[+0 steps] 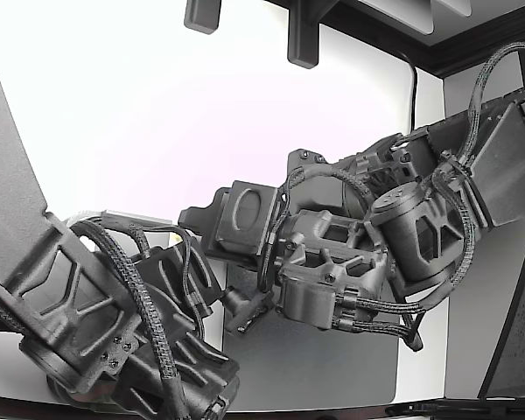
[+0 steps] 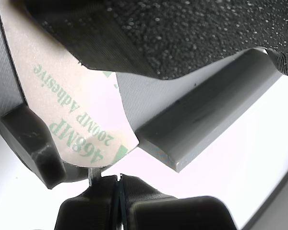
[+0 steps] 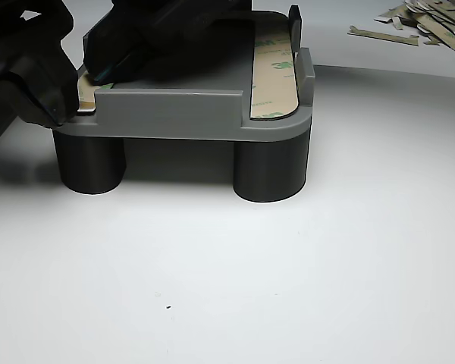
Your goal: Peel off protective film from adhesive tape.
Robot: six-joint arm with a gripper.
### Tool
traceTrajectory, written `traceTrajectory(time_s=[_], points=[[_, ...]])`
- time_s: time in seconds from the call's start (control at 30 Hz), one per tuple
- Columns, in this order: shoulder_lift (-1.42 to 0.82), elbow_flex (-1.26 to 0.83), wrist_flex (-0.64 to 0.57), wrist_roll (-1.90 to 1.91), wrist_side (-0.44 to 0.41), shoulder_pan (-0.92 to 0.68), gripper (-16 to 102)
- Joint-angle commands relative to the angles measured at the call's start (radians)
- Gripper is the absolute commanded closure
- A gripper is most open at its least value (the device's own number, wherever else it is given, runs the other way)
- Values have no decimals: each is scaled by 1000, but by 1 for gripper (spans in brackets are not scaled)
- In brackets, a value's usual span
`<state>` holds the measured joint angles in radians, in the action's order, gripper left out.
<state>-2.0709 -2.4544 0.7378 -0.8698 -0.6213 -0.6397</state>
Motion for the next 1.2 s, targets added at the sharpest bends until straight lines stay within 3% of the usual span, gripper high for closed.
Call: traceTrajectory(time_s=[0.0,0.73,1.17], points=[[-29,34,2,3,5,5,97],[-20,23,-40,-3,-17,5,97],[-28,37,3,14,-2,-6,97]])
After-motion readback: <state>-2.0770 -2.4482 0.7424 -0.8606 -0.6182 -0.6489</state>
